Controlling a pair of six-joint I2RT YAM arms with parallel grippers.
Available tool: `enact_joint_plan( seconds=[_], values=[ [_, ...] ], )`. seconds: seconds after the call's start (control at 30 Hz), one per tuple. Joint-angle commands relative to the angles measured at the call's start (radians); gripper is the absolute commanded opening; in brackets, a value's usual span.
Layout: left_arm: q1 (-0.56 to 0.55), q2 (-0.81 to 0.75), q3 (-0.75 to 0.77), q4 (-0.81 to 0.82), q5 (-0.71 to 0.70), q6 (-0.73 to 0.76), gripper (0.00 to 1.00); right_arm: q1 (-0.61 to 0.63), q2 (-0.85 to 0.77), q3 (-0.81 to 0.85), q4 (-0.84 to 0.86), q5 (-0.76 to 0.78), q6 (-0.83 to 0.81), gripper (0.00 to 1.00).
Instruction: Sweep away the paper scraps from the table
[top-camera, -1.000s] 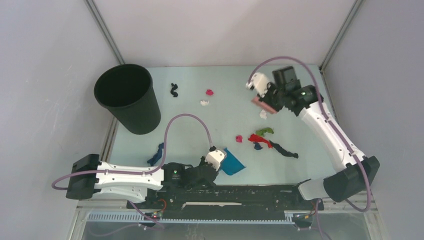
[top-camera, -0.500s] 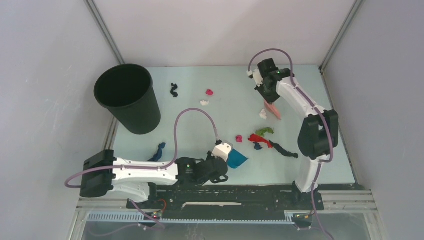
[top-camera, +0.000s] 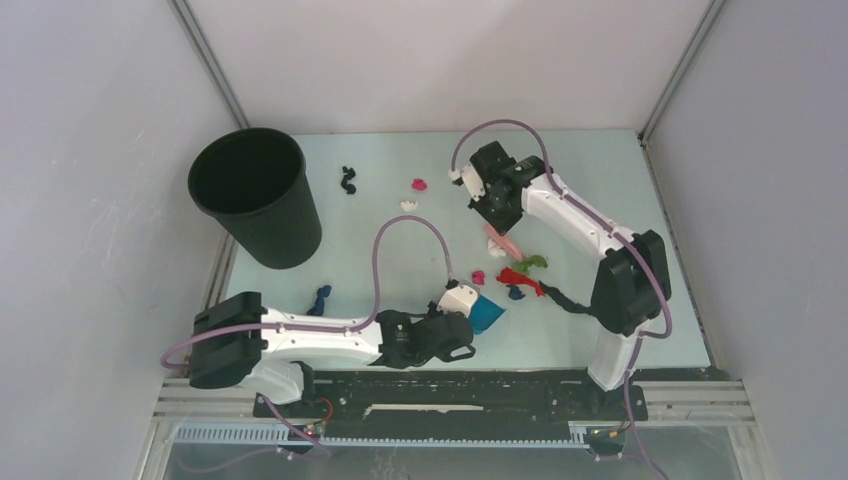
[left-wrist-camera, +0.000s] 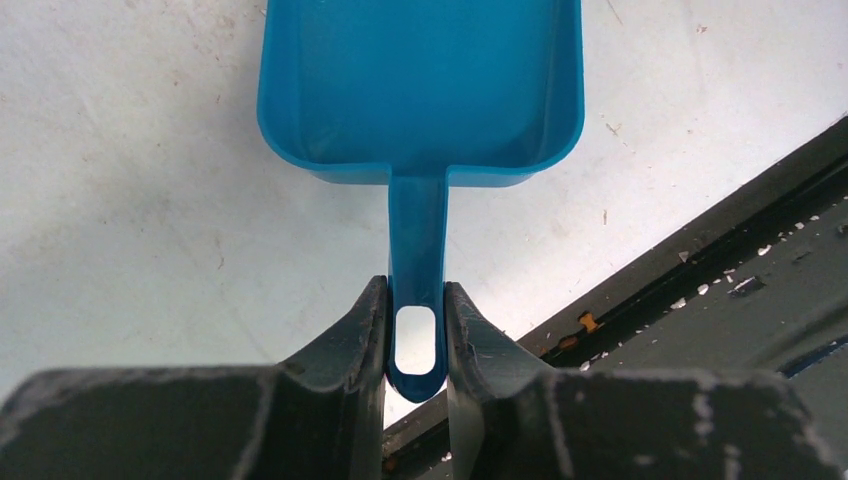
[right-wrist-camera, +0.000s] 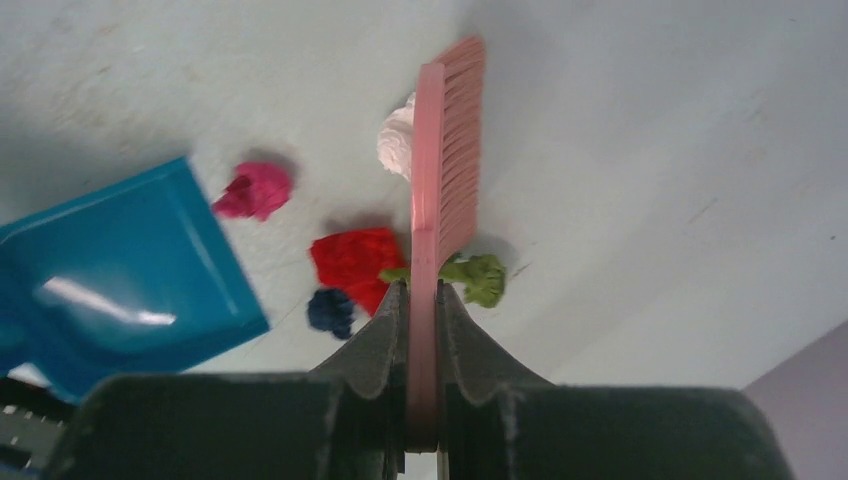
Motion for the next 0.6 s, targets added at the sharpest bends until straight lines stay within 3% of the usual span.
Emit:
enact_joint_plan(
  seconds=[0.0,0.33,0.57],
  values=[
    [0.013,0.019,0.034,0.01,0.008,0.025,0.0,0.093,-0.113,-0.082,-0.051,-0.17,0.031,0.0],
    [0.02,0.051,0.039,0.026,0.001,0.049,0.0,0.127,-0.219,-0.091,-0.1,-0.367,0.044,0.0],
    [-0.002,-0.046,-0.04,0.06,-0.012,0.071,0.0,-0.002,-0.226,0.126,-0.28,-0.375,-0.008,0.0]
  ],
)
